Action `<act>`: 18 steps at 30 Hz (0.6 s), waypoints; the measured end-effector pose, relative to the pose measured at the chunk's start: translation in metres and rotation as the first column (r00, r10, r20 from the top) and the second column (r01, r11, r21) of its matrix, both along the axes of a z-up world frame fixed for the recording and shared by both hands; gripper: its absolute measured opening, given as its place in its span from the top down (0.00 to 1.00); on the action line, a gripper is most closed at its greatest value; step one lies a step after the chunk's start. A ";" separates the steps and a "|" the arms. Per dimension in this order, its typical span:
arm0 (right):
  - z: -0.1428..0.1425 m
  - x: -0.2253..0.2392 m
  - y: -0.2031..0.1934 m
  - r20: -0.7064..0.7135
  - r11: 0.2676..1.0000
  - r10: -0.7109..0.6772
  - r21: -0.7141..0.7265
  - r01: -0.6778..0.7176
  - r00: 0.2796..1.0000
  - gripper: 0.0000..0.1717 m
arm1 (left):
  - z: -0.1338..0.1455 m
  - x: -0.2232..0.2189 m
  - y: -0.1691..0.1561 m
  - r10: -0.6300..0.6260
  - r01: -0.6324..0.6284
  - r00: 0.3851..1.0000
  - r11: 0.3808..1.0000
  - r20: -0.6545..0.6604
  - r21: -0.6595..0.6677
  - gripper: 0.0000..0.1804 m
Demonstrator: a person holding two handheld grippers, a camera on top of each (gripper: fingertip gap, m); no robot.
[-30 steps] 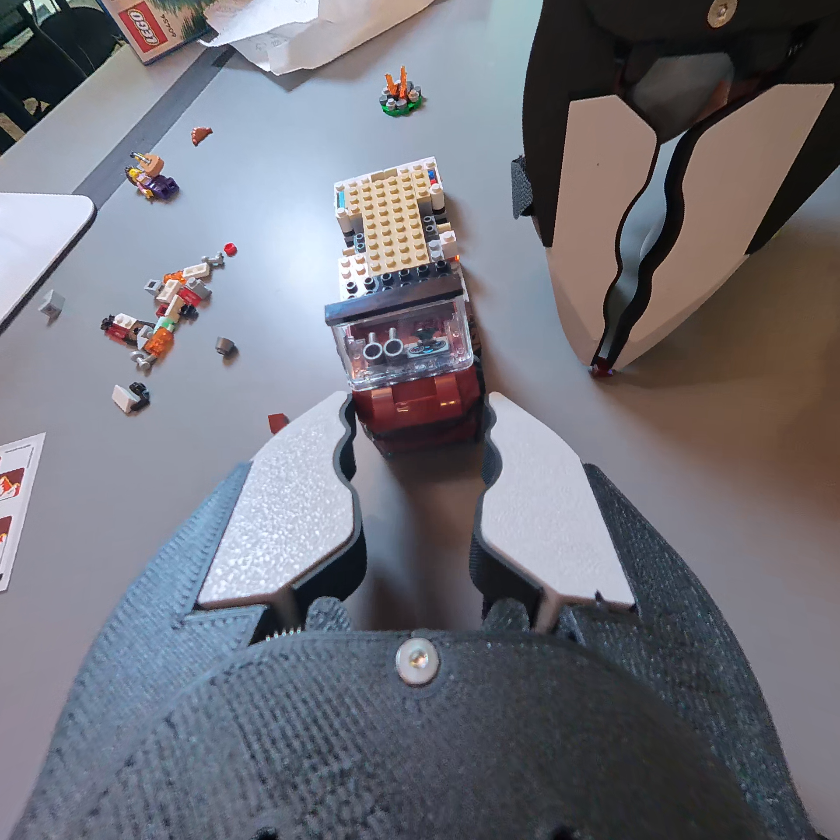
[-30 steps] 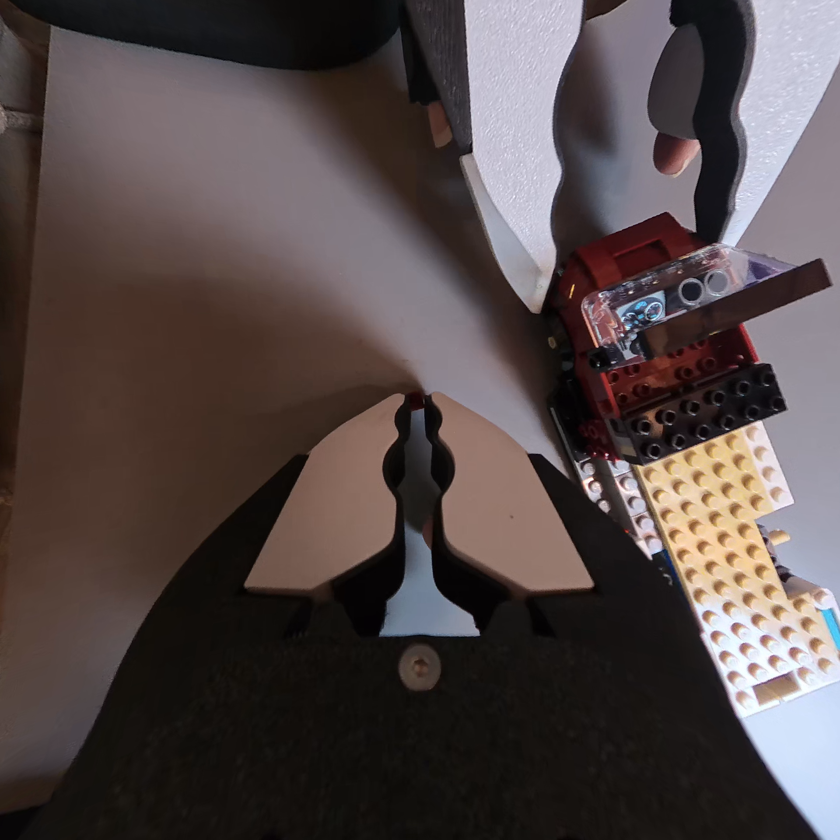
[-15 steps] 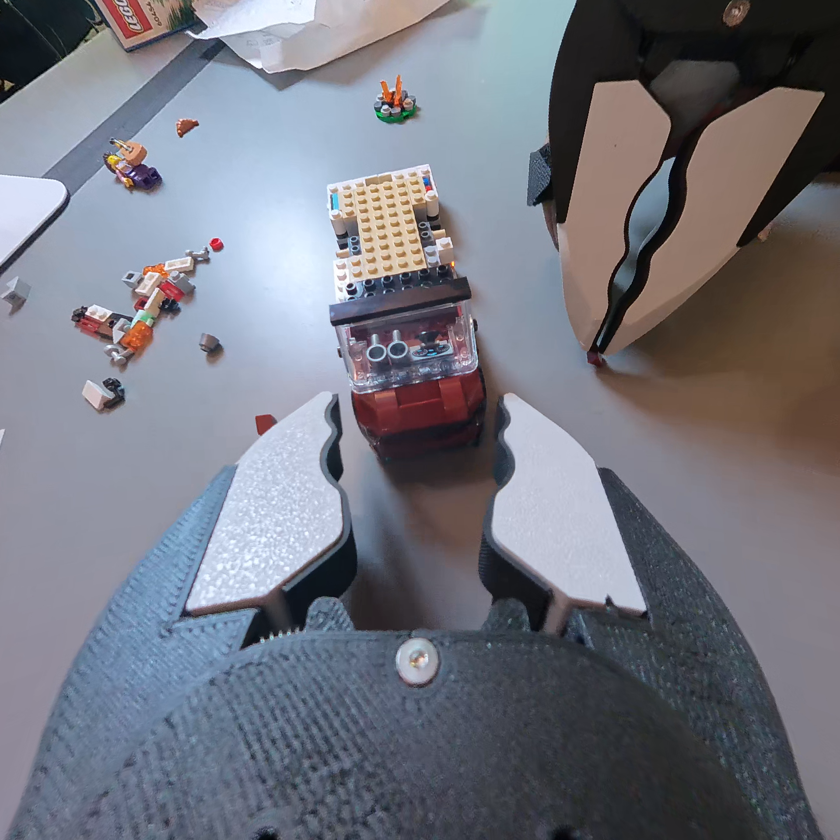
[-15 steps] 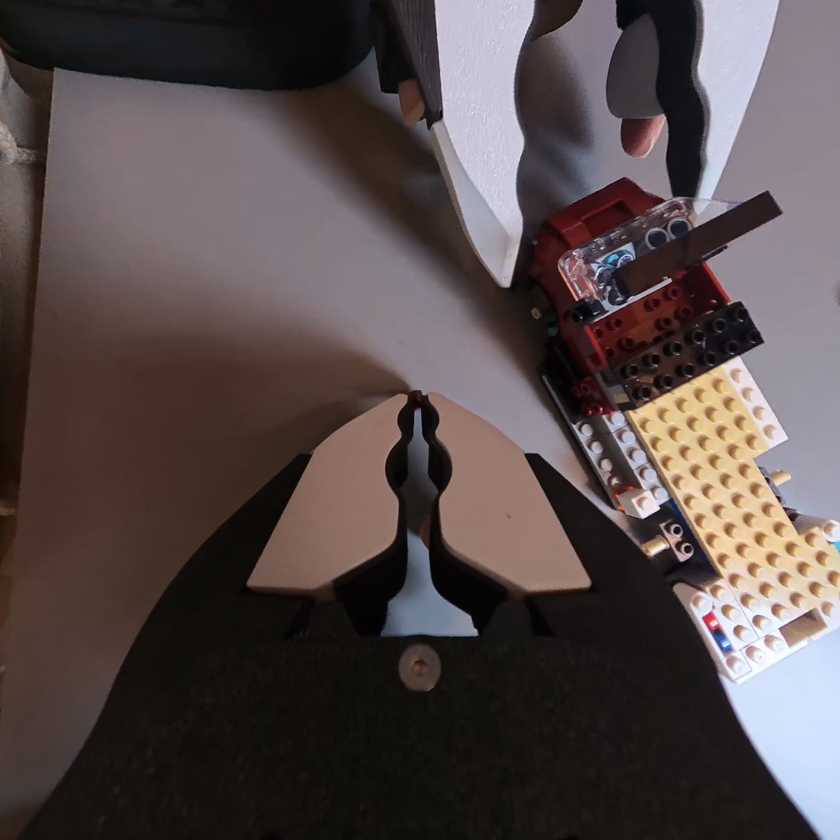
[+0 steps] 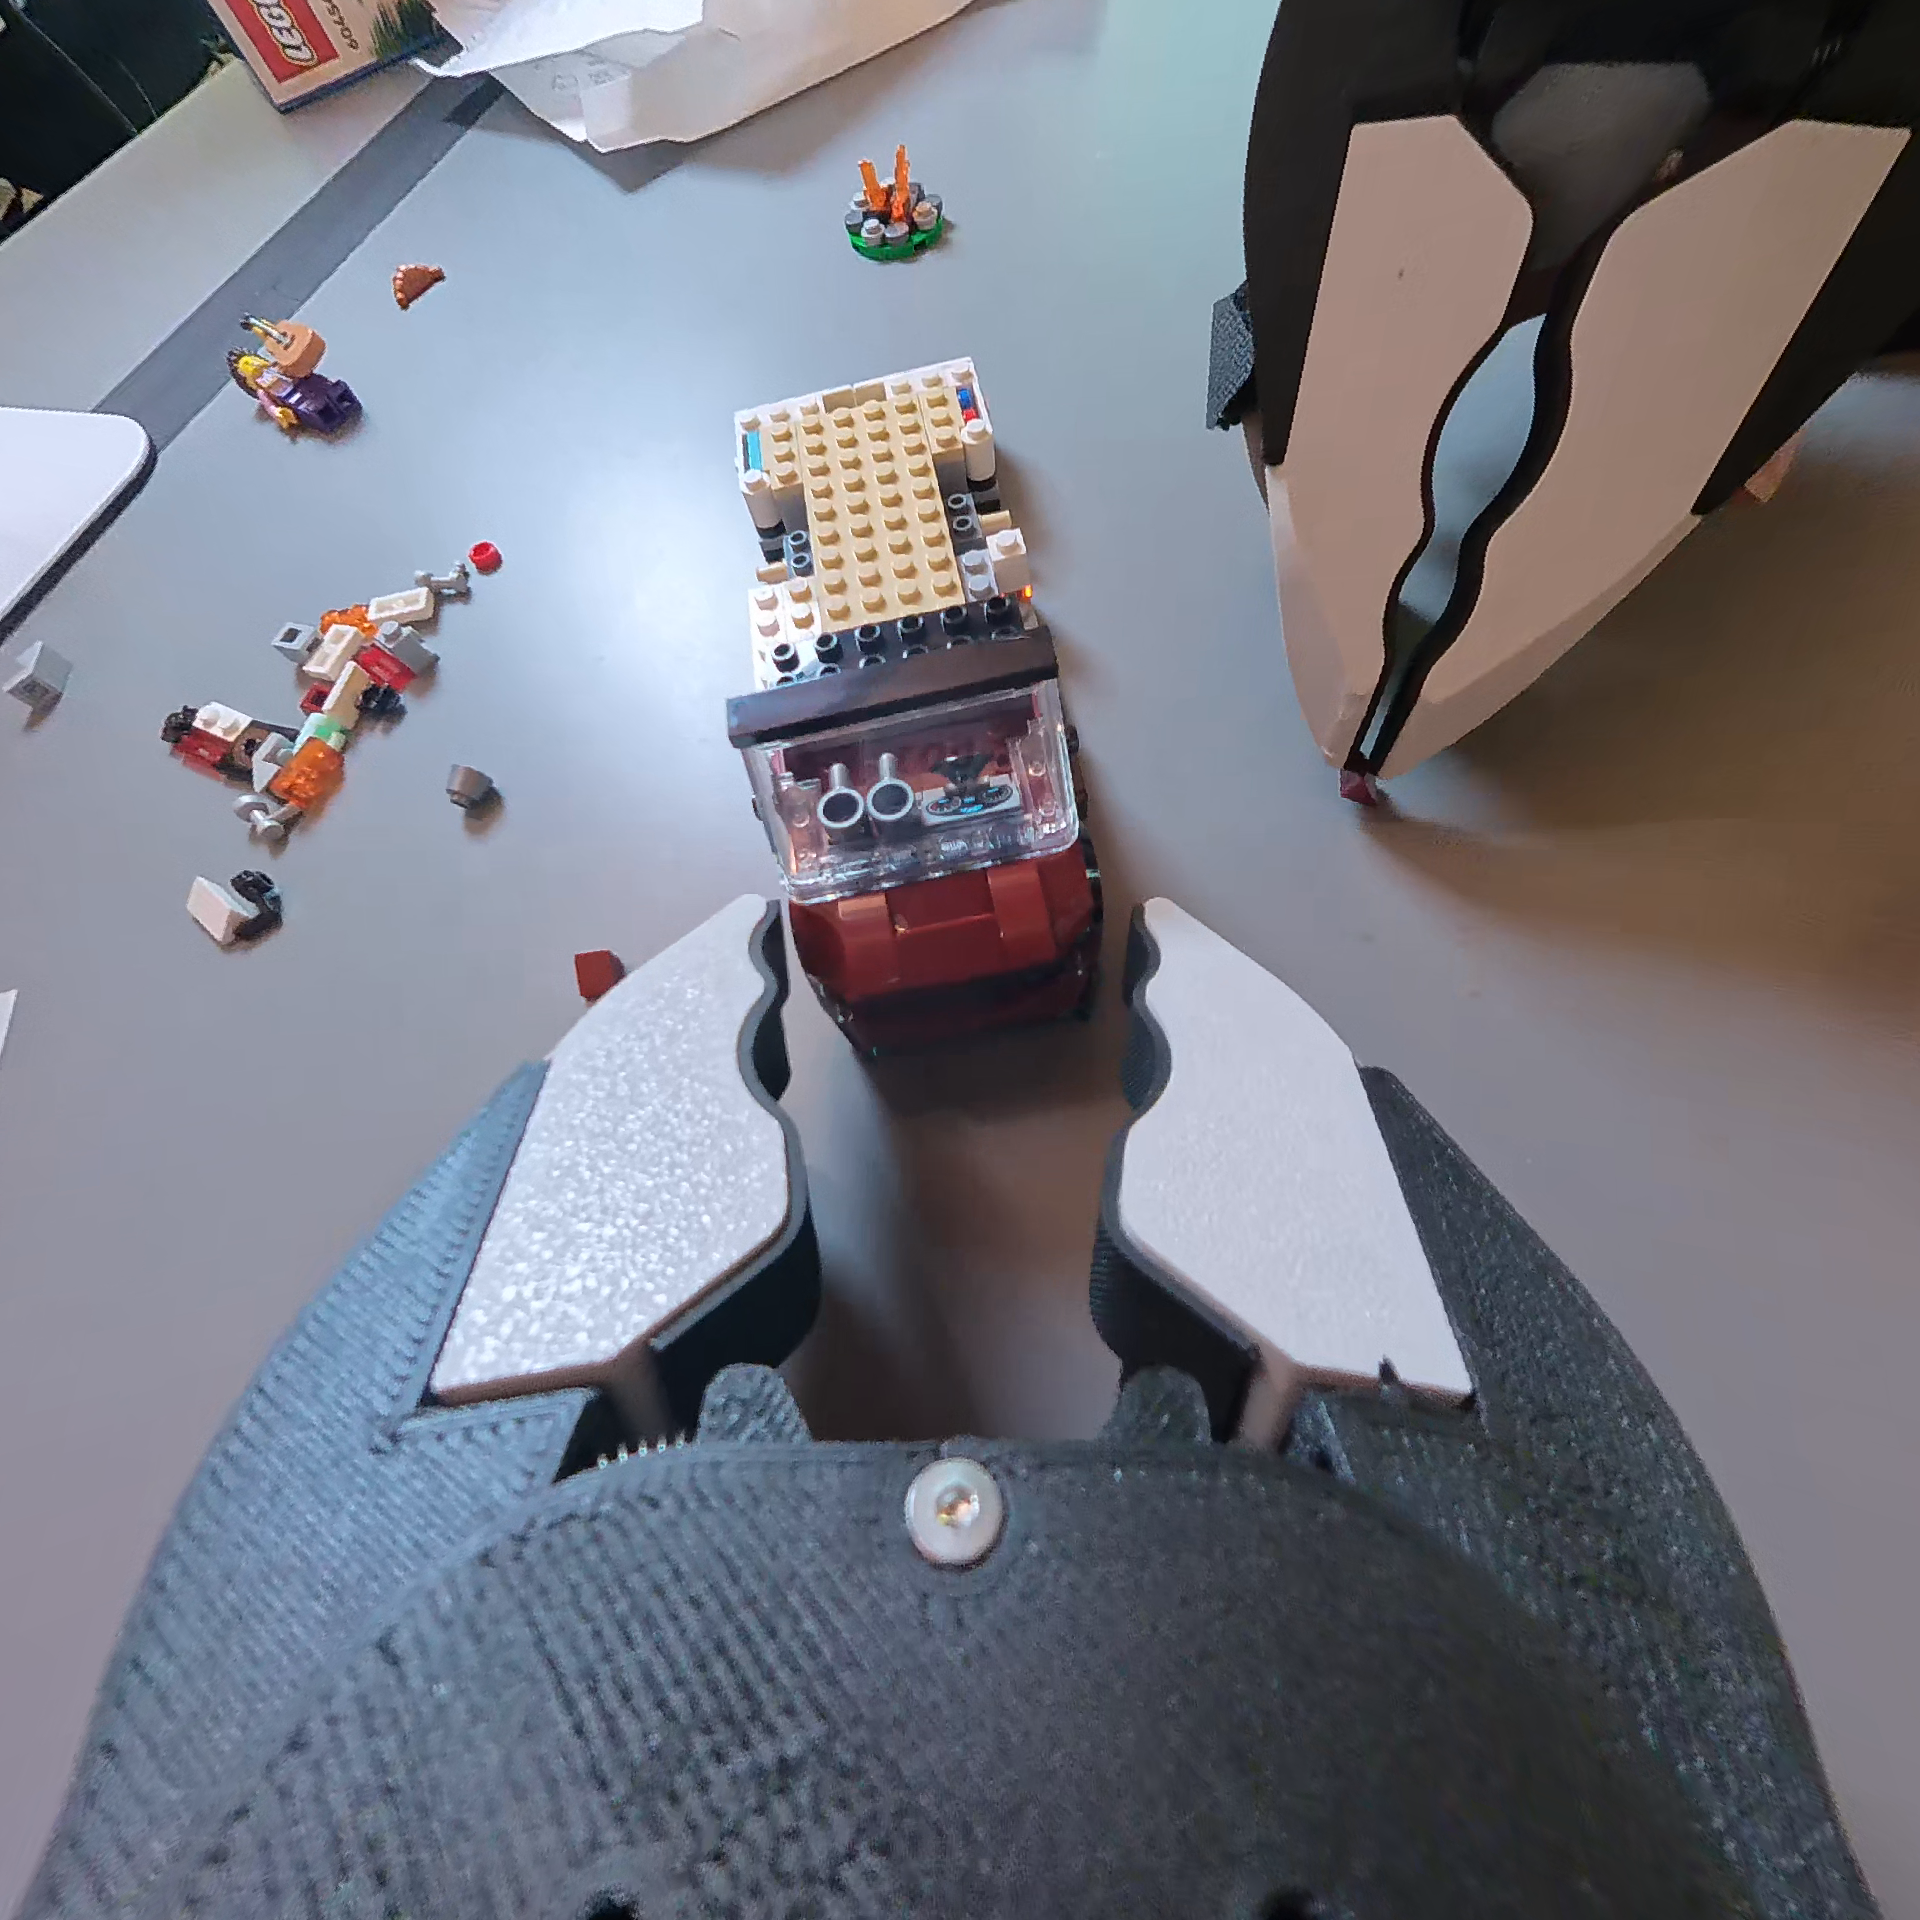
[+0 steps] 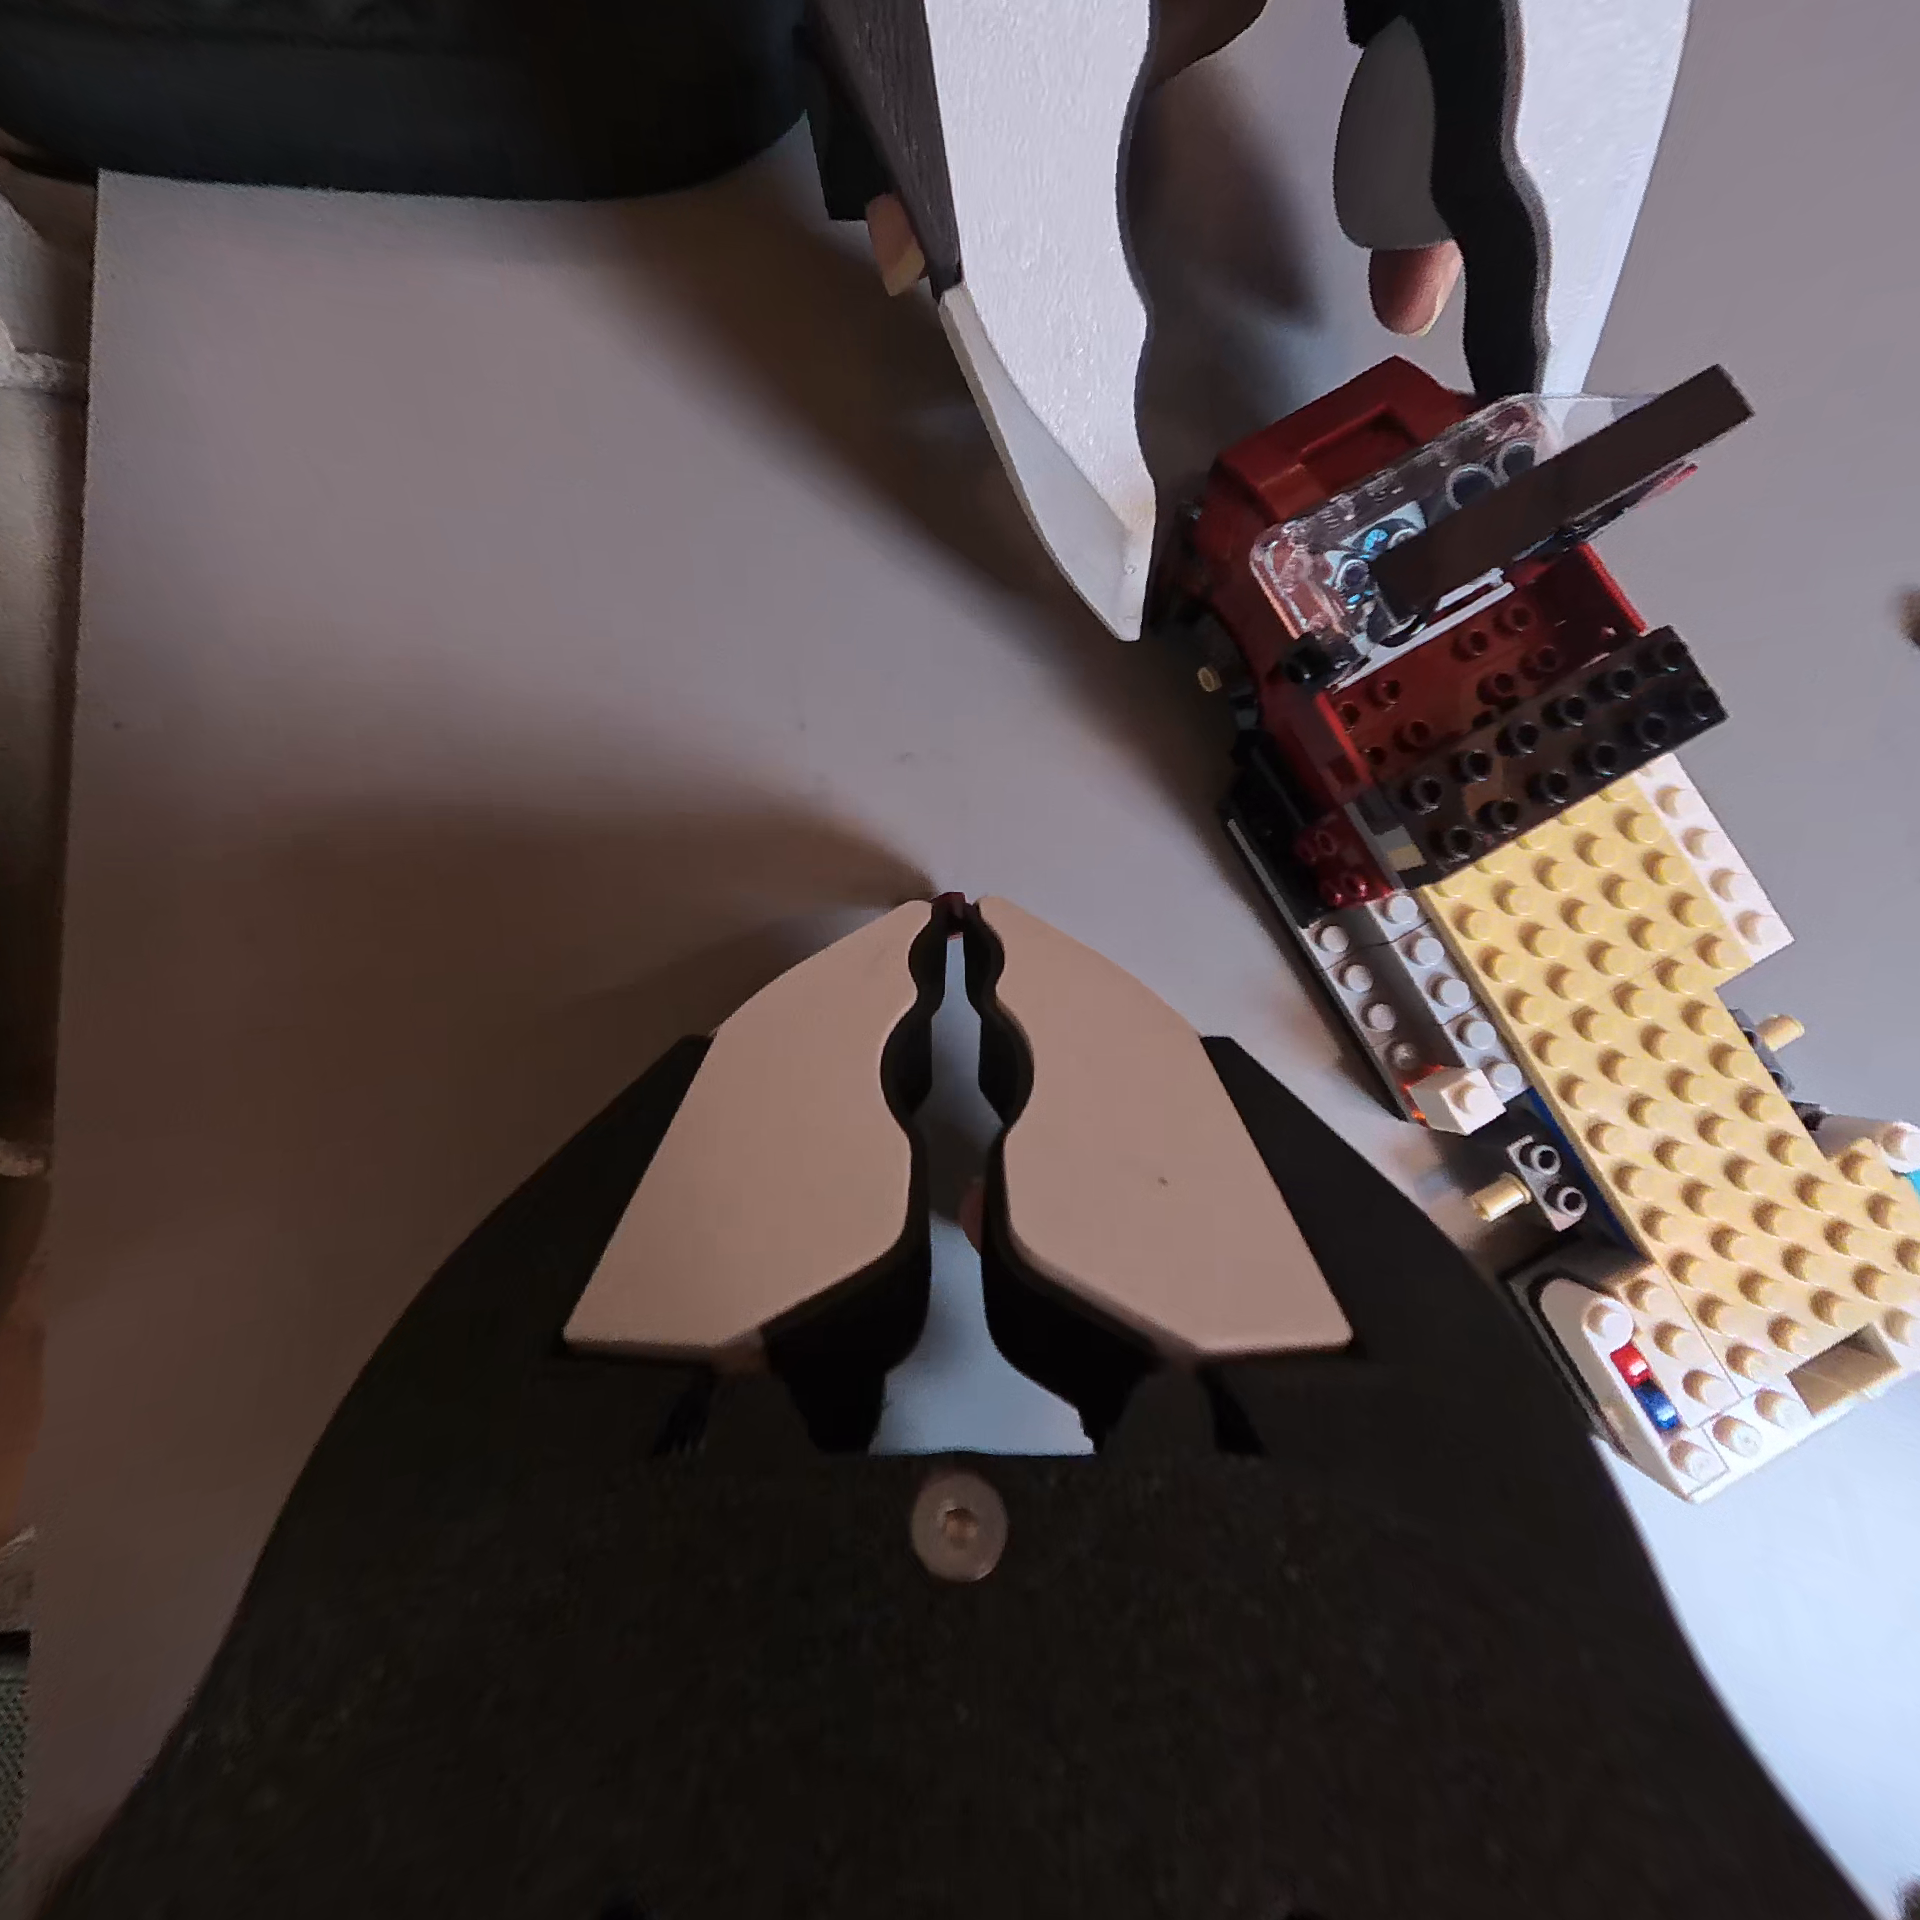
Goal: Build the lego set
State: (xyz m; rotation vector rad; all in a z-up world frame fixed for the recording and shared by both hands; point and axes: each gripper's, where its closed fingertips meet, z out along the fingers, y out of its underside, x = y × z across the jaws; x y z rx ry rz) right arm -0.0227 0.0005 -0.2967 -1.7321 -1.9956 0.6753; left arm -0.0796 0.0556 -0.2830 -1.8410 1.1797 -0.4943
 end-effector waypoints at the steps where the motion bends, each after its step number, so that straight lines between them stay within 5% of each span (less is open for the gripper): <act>1: -0.001 0.000 0.000 0.014 1.000 0.008 0.002 -0.008 1.000 0.98 | 0.000 0.000 0.000 -0.001 0.001 1.000 1.000 -0.002 0.001 0.65; 18: -0.007 -0.002 -0.004 0.250 0.991 0.130 -0.025 -0.128 0.959 0.96 | 0.000 0.004 0.003 0.024 -0.021 0.999 0.998 0.040 -0.065 0.60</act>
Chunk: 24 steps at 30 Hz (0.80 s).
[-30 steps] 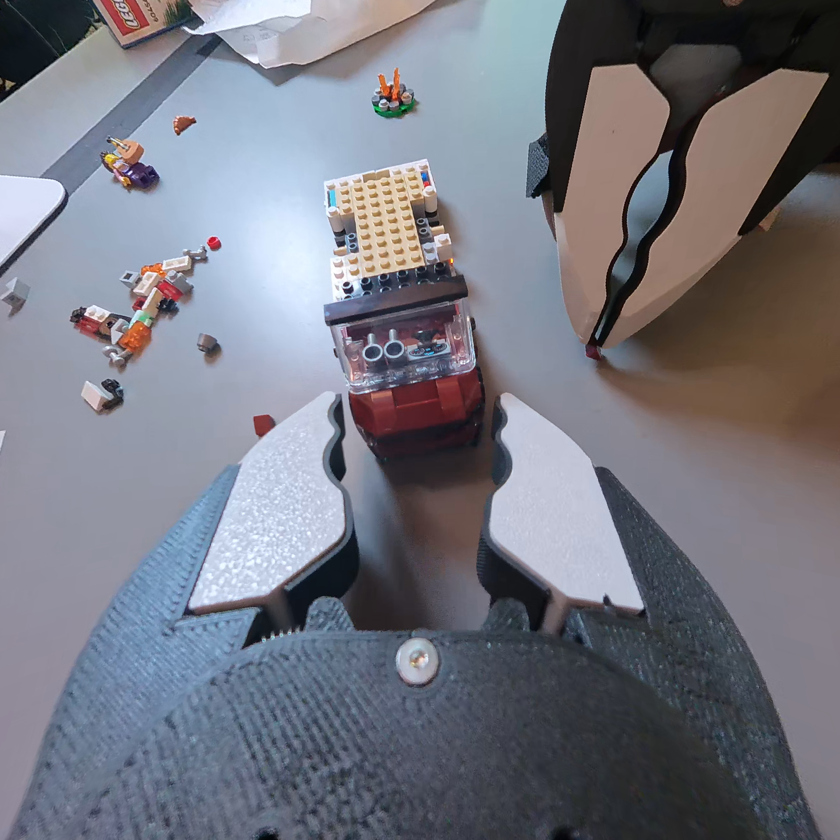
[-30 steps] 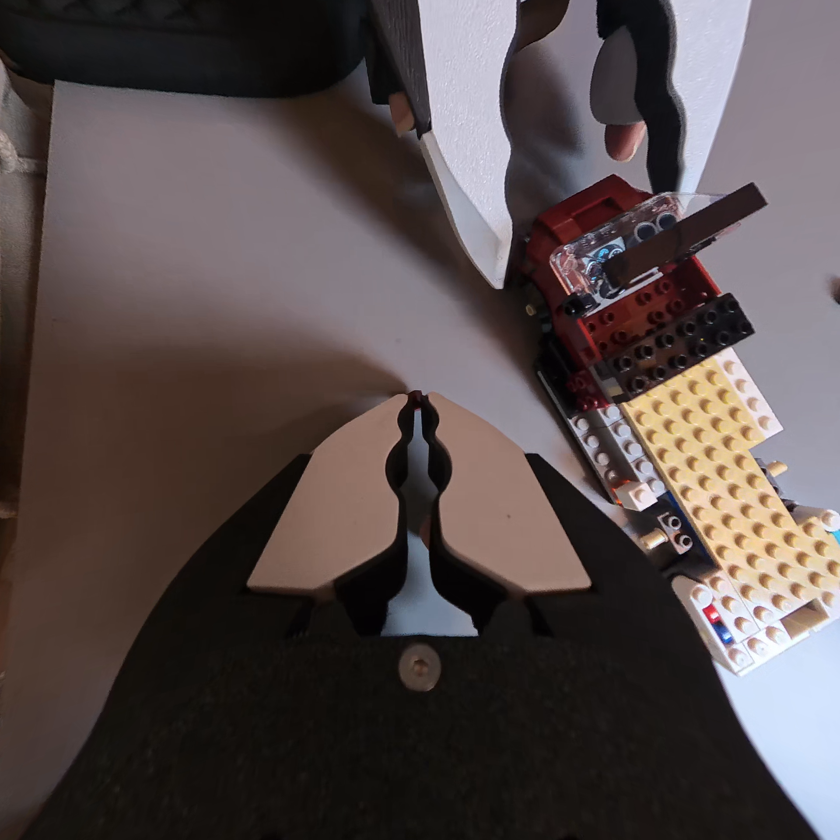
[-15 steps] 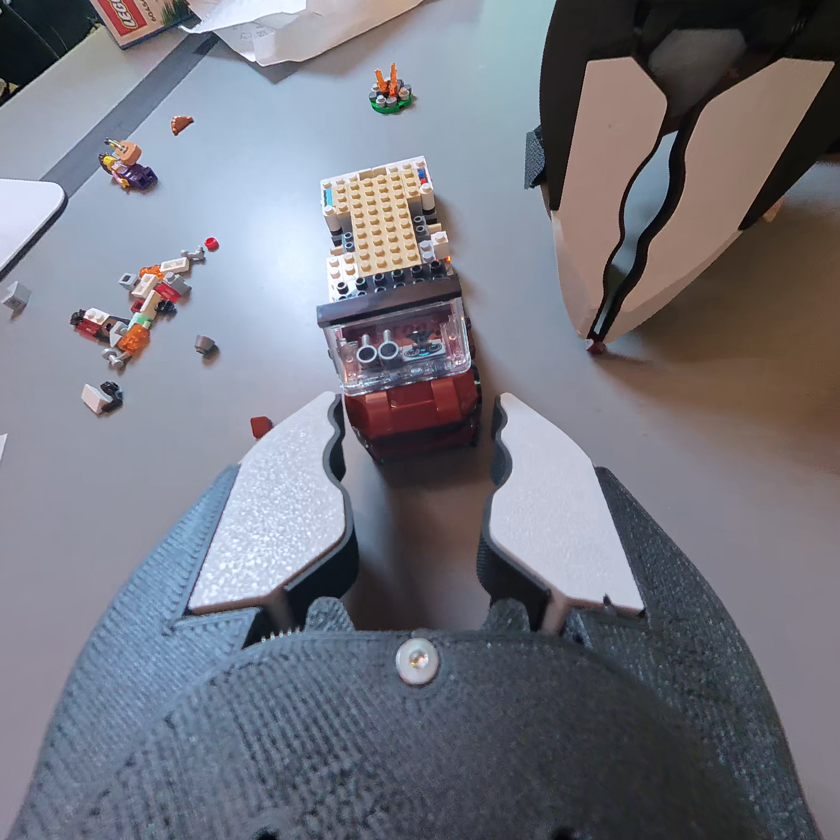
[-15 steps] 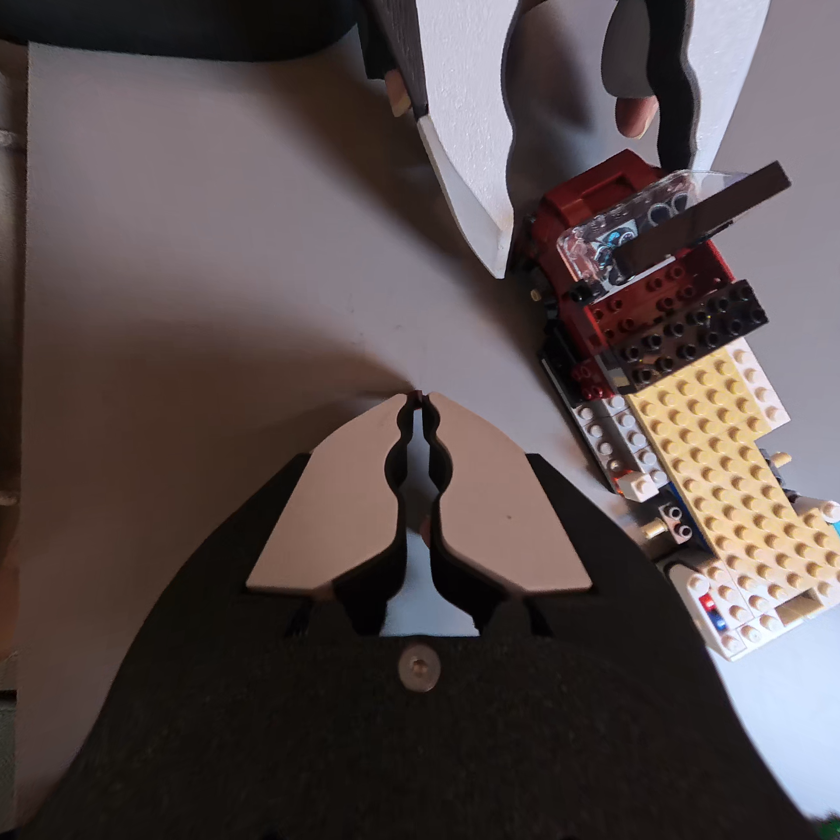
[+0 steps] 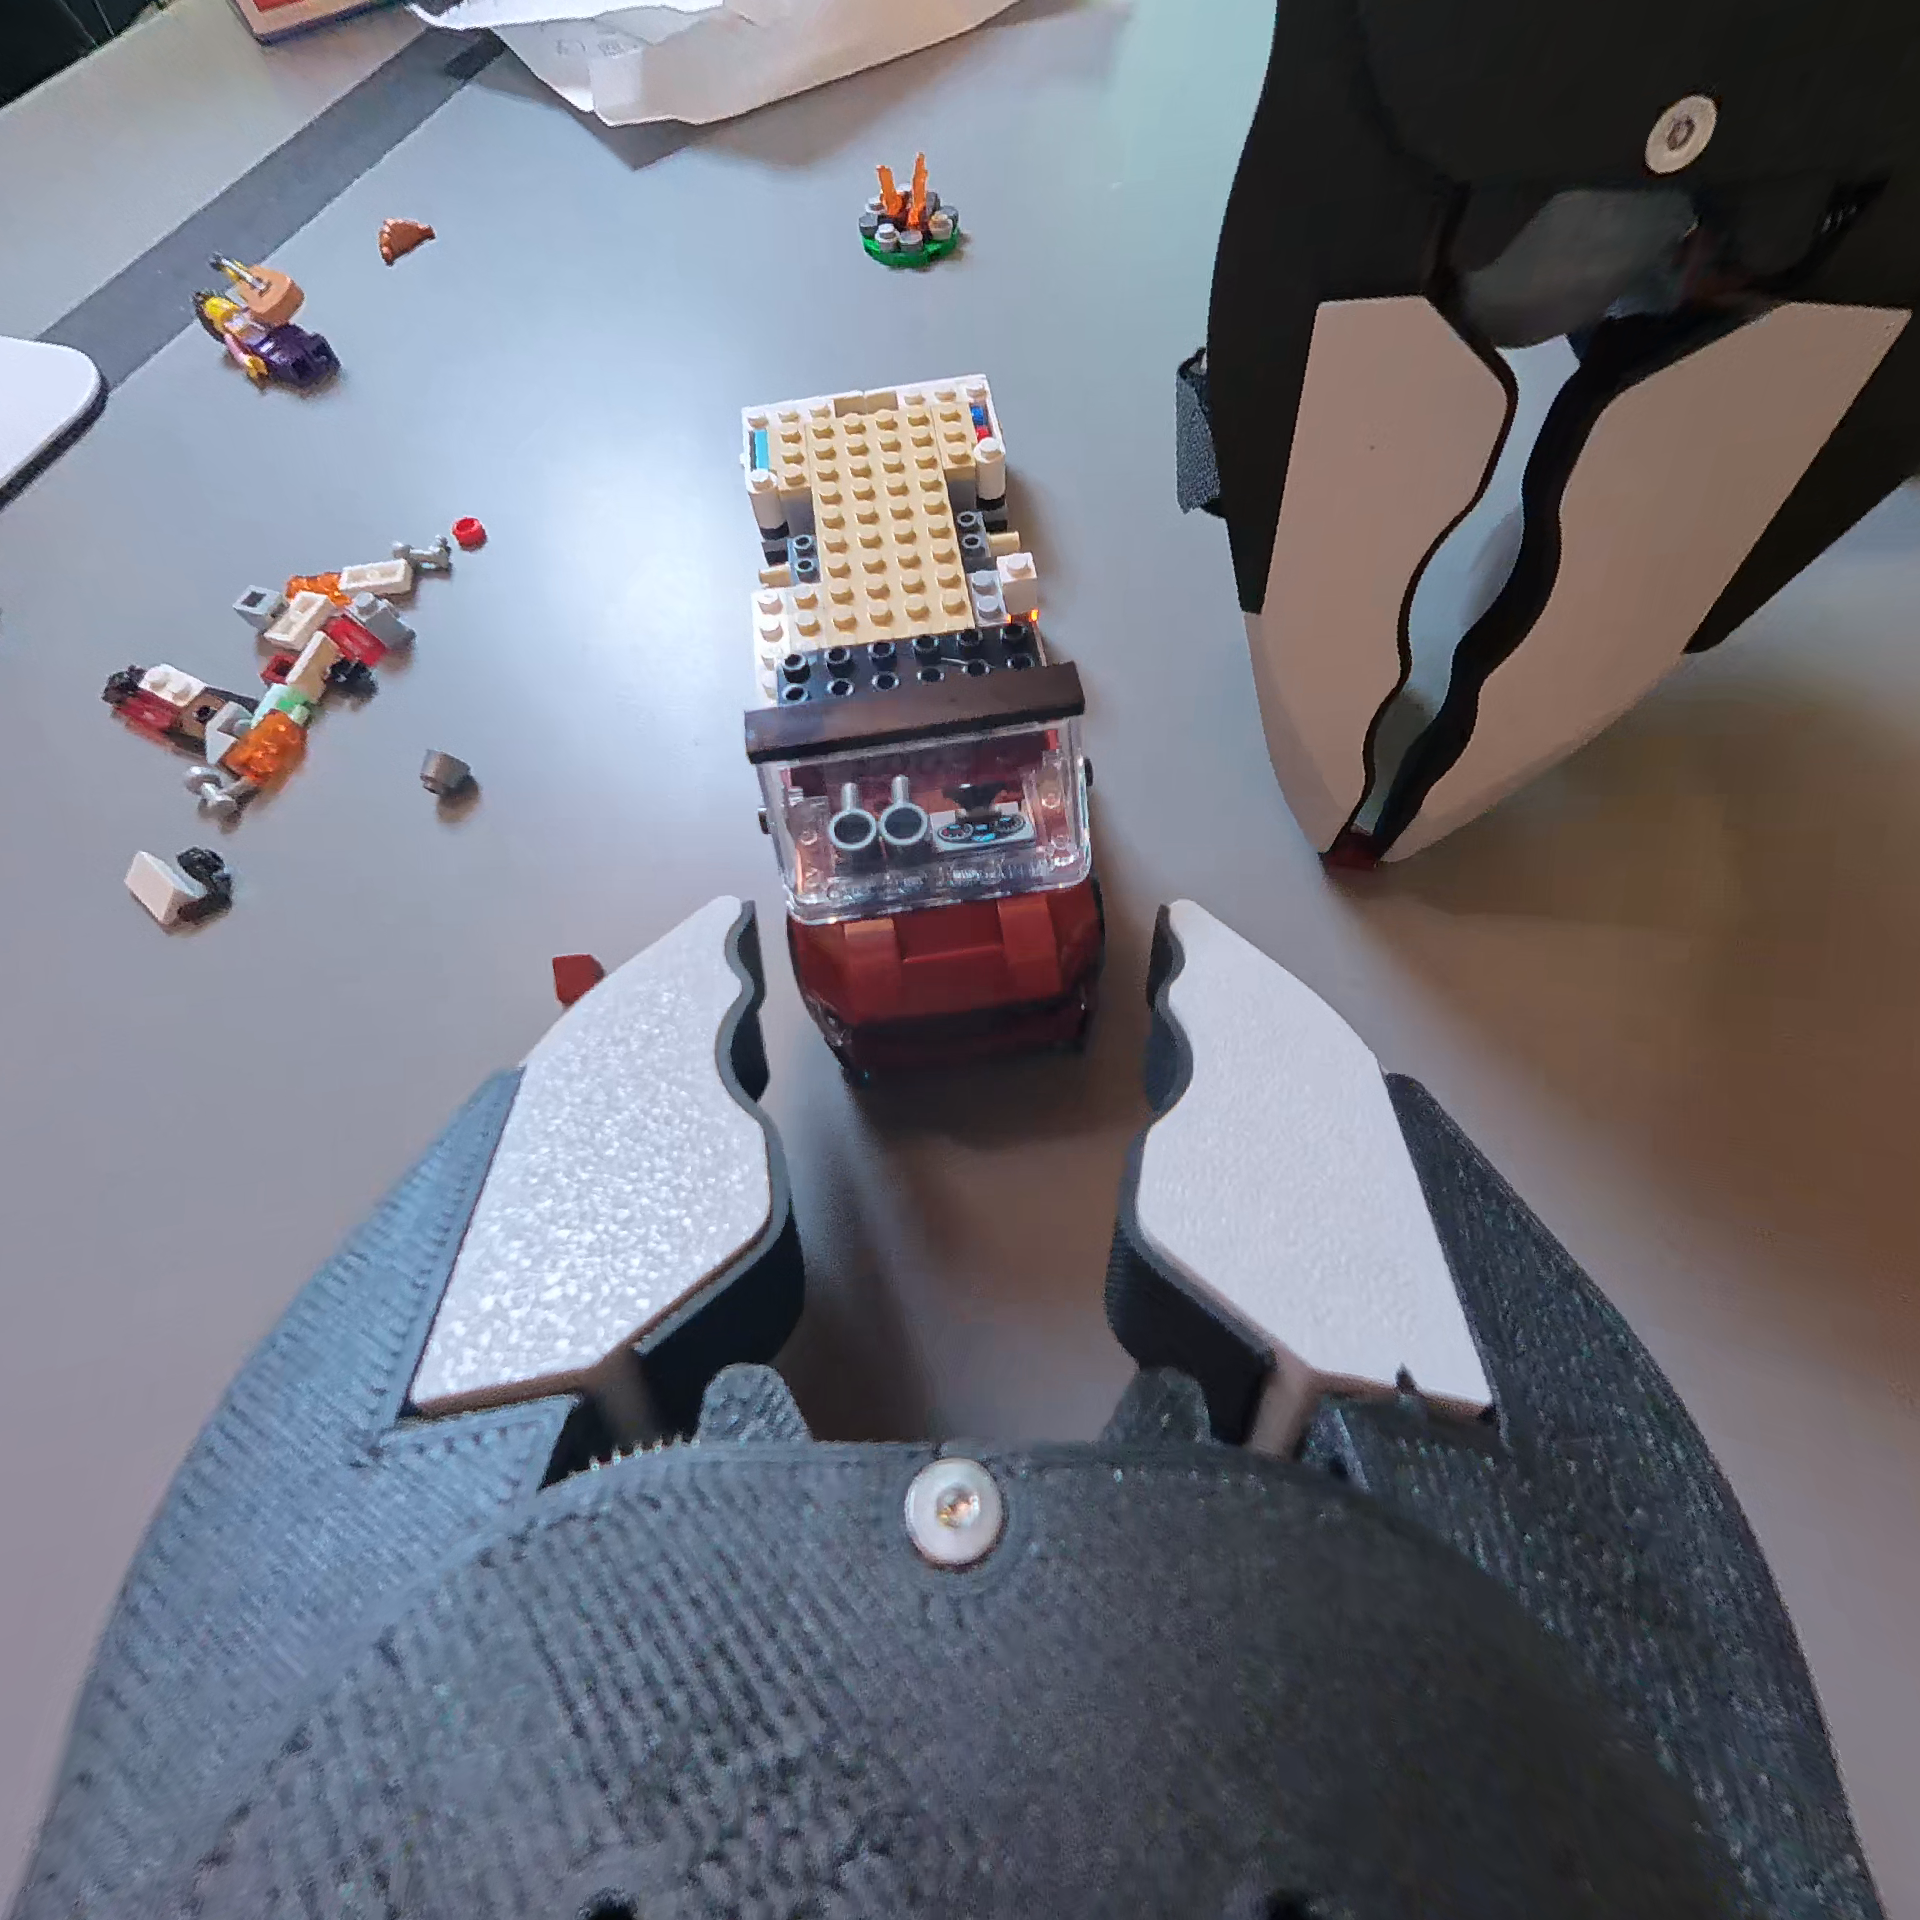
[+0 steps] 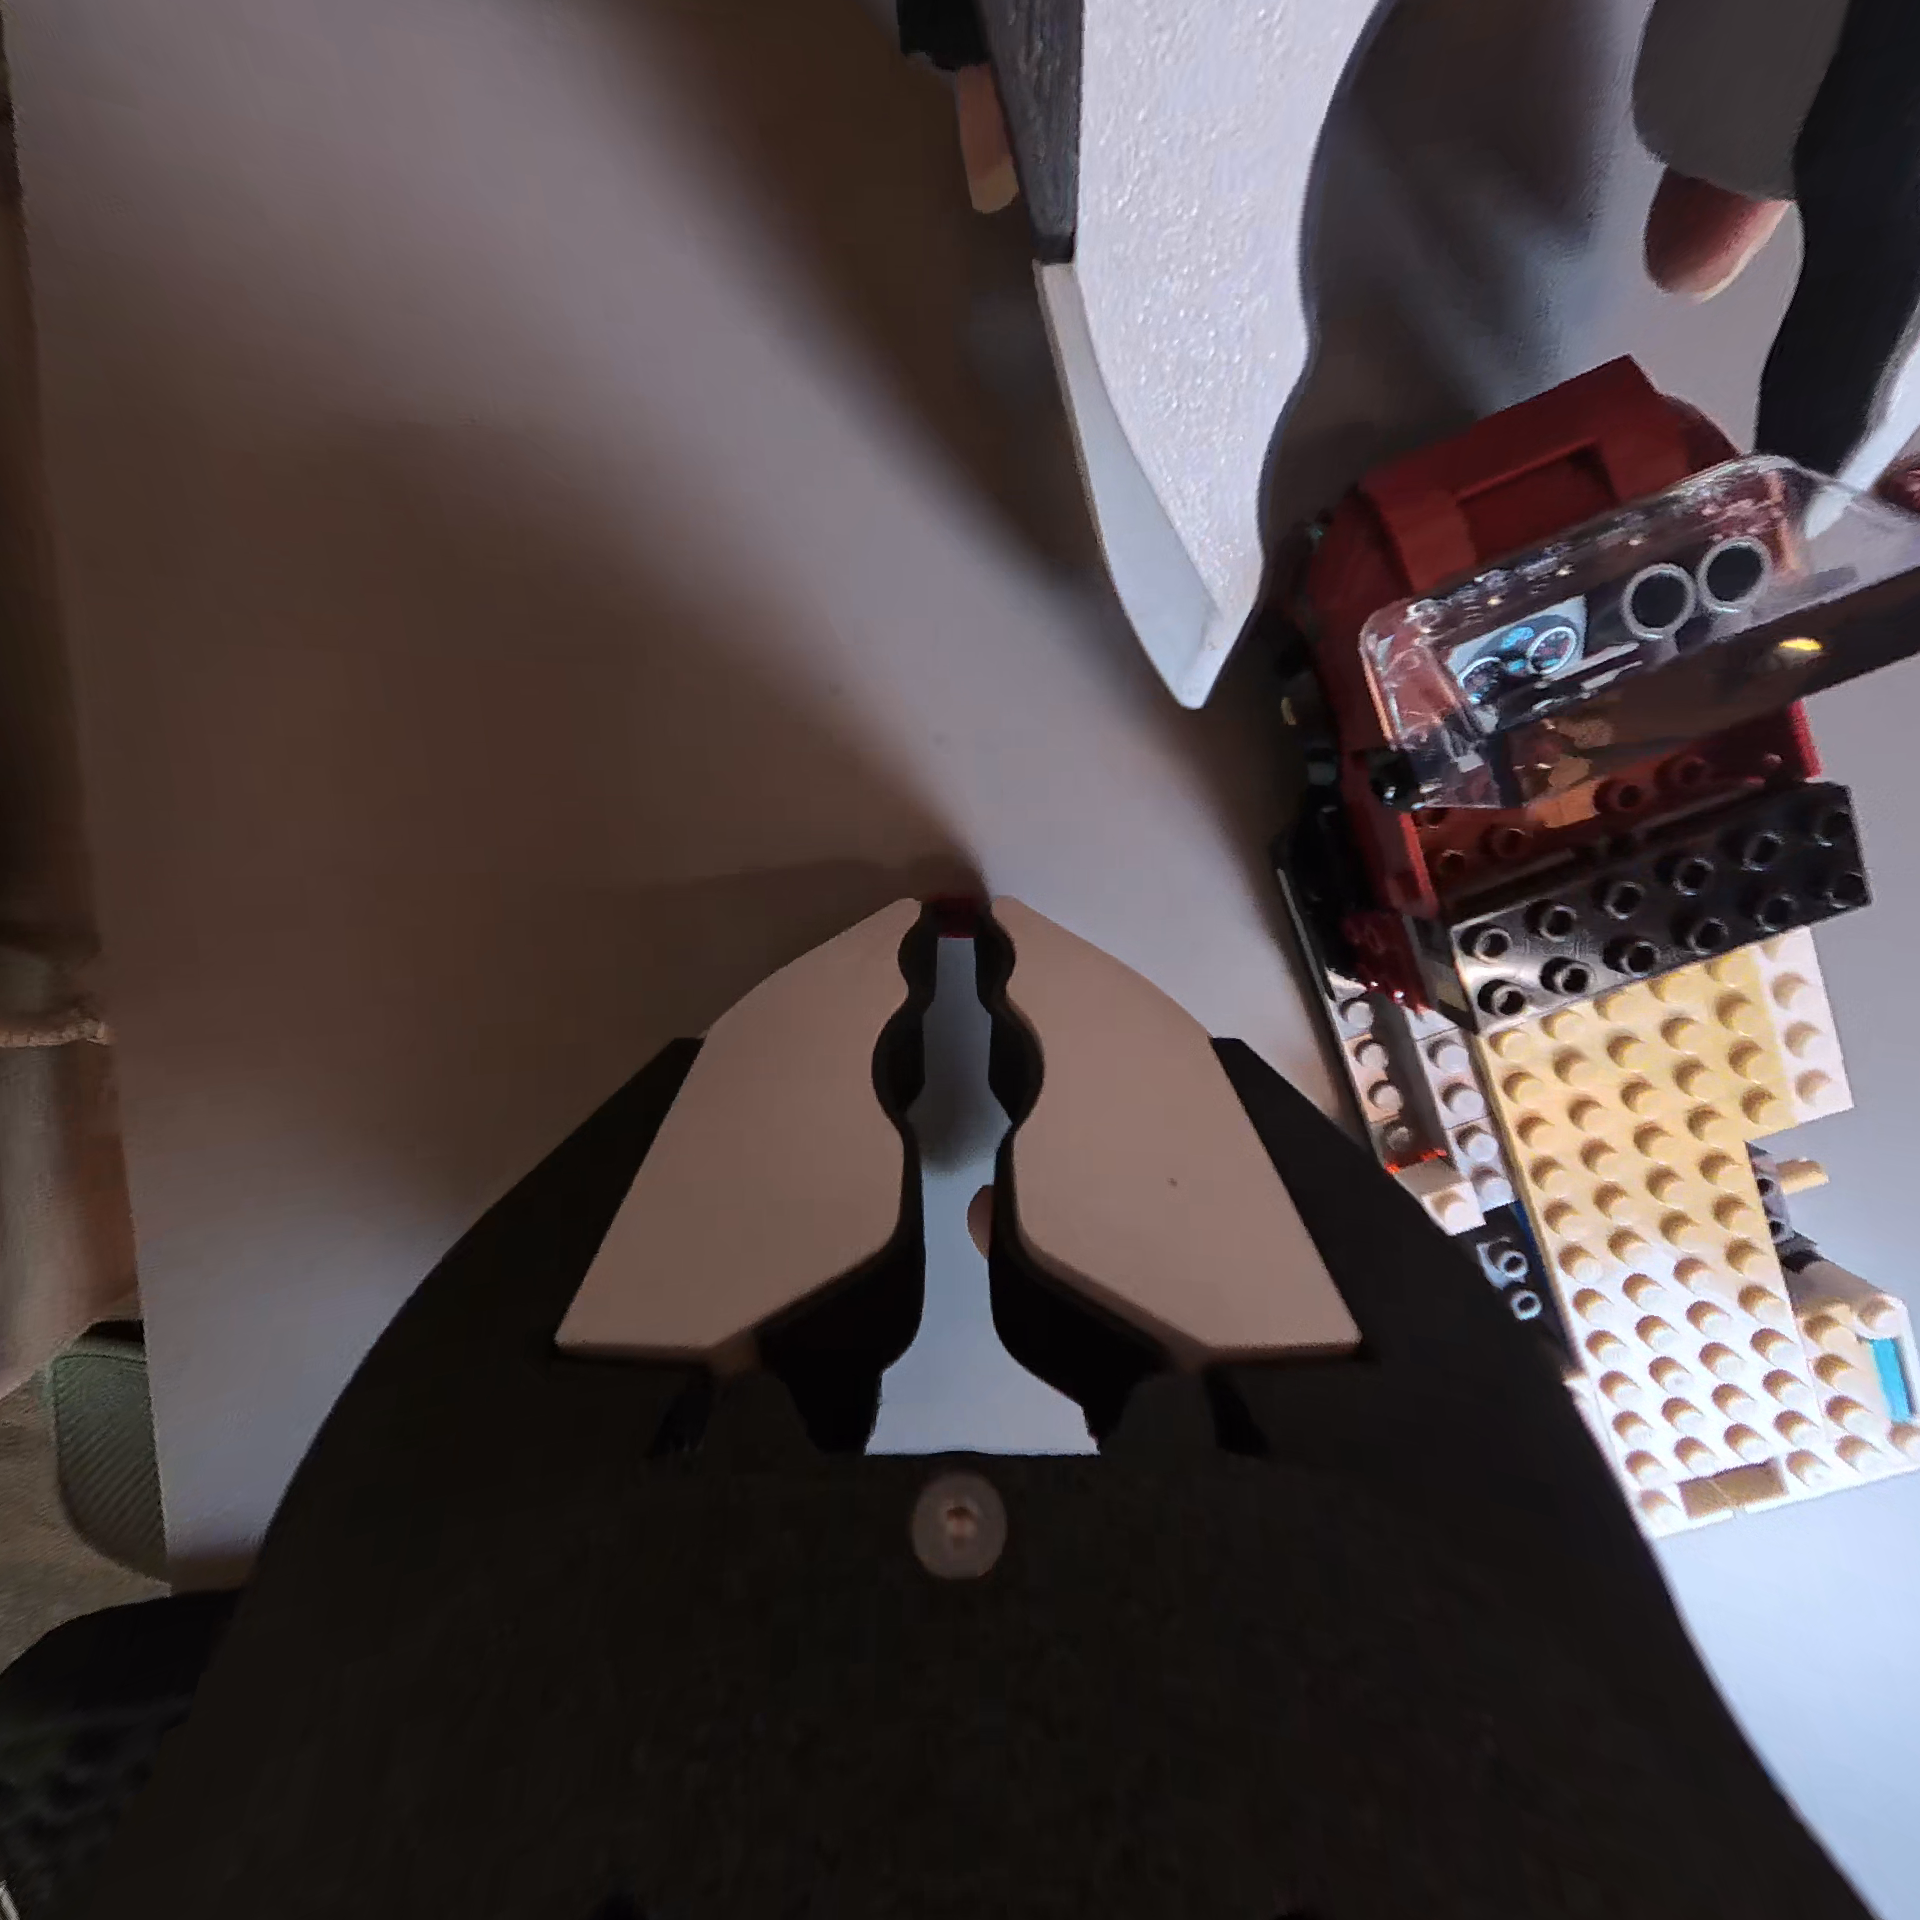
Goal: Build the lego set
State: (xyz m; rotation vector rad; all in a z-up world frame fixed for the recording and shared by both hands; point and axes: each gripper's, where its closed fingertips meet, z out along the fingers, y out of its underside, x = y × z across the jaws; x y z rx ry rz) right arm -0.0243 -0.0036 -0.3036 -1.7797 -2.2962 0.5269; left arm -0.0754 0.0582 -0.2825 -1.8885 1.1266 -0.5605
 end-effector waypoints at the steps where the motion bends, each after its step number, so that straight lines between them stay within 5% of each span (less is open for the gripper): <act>1: 0.000 -0.001 0.000 -0.024 1.000 -0.021 -0.003 0.021 0.999 0.96 | -0.001 0.001 0.000 0.001 -0.001 1.000 1.000 -0.007 -0.003 0.60; 5: 0.014 -0.009 0.014 -0.237 0.974 -0.222 -0.023 0.224 0.946 0.98 | -0.006 0.003 0.003 0.018 -0.017 0.998 1.000 -0.058 0.018 0.66; 9: 0.049 -0.013 0.038 -0.496 0.878 -0.471 -0.186 0.440 0.730 0.98 | -0.004 0.004 0.004 0.073 -0.074 0.997 0.996 -0.030 -0.047 0.67; 12: 0.063 -0.013 0.047 -0.599 0.839 -0.515 -0.205 0.504 0.614 0.98 | 0.002 0.010 0.001 0.143 -0.126 0.987 0.973 0.075 -0.191 0.67; 17: 0.071 -0.015 0.053 -0.638 0.811 -0.538 -0.214 0.545 0.551 0.98 | 0.009 0.021 -0.006 0.245 -0.147 0.947 0.906 0.208 -0.396 0.67; 24: 0.071 -0.019 0.060 -0.628 0.787 -0.581 -0.271 0.555 0.518 0.98 | 0.014 0.027 -0.007 0.322 -0.136 0.898 0.851 0.299 -0.508 0.67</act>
